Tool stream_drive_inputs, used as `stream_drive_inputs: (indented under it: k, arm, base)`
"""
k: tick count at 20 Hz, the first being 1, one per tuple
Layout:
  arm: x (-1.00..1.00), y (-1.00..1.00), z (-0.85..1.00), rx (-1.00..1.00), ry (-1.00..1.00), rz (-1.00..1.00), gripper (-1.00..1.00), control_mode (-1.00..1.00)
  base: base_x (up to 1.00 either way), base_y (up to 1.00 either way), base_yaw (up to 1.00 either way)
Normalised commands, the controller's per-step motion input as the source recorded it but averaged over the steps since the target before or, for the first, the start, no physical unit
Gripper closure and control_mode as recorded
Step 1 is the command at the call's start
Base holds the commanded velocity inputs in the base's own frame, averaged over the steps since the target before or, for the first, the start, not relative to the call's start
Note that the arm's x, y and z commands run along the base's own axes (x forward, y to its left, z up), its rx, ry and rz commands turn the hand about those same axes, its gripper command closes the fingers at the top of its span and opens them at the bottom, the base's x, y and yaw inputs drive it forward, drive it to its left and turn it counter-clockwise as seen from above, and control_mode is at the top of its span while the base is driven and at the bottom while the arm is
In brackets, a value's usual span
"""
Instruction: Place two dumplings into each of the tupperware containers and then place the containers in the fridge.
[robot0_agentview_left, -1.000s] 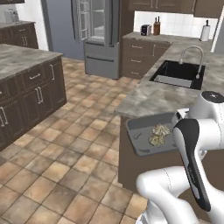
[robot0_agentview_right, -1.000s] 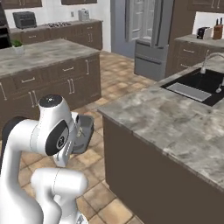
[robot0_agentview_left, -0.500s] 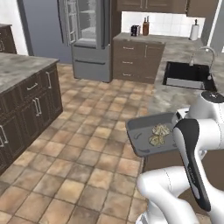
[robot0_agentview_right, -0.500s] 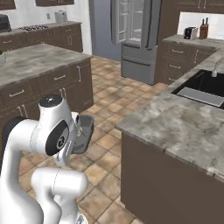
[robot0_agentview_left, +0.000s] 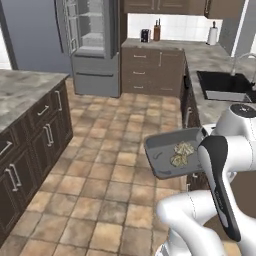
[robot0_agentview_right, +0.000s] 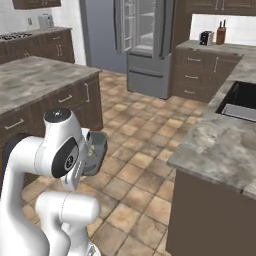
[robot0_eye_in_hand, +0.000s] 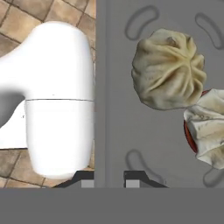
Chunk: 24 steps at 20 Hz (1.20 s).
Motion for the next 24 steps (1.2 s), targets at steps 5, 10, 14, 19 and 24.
stream_drive_inputs:
  k: [5,10,14,19,24]
  arm:
    - [0.0,0.0,0.0,0.0,0.0,0.0,1.0,1.0]
    - [0.0,0.0,0.0,0.0,0.0,0.0,1.0,1.0]
    - [0.0,0.0,0.0,0.0,0.0,0.0,1.0,1.0]
    - [0.0,0.0,0.0,0.0,0.0,0.0,1.0,1.0]
    - [0.0,0.0,0.0,0.0,0.0,0.0,1.0,1.0]
  base:
    - [0.98,1.0,-0.22]
    - [1.0,0.91,-0.18]
    - [1.0,0.26,-0.05]
    - [1.0,0.0,-0.18]
    - [1.0,0.17,-0.29]
